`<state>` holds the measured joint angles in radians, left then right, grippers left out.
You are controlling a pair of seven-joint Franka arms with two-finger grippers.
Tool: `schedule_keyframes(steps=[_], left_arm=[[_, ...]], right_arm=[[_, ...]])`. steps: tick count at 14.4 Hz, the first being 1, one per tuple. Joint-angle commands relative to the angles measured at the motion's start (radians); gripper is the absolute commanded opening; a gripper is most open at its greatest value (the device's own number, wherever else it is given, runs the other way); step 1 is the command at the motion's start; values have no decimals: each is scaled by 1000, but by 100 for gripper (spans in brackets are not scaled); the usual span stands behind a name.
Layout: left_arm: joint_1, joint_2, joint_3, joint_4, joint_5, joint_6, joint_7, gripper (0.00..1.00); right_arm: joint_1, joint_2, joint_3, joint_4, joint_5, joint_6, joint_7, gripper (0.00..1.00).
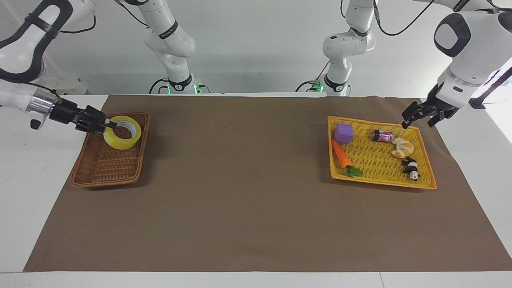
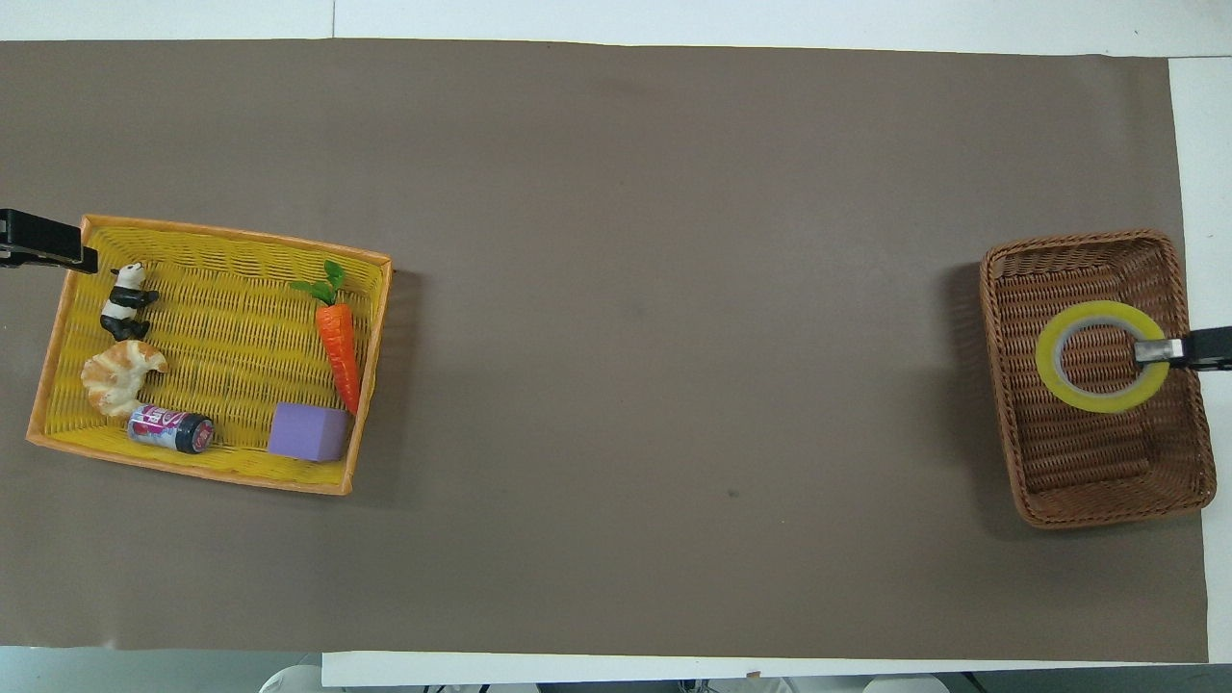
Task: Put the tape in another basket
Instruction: 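Lower the tape into the basket and open the right gripper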
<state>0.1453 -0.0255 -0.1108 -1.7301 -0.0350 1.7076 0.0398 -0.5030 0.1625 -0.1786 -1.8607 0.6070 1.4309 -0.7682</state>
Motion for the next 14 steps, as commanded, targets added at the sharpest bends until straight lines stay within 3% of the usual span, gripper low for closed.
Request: schedule_keyframes(steps=[1, 5, 11, 14], left_arm=[[23, 1, -12, 70, 41, -112, 14, 100], [8, 30, -15, 153, 81, -252, 12, 100], [8, 29, -20, 143, 121, -238, 11, 100], [5, -5, -23, 61, 121, -178, 12, 100]], right_arm=[[-35, 44, 17, -3, -35, -10, -115, 0], [-40, 117, 16, -6, -41, 46, -246, 0], [-31, 127, 16, -43, -64, 131, -269, 0], [-32, 124, 16, -63, -88, 172, -310, 0]])
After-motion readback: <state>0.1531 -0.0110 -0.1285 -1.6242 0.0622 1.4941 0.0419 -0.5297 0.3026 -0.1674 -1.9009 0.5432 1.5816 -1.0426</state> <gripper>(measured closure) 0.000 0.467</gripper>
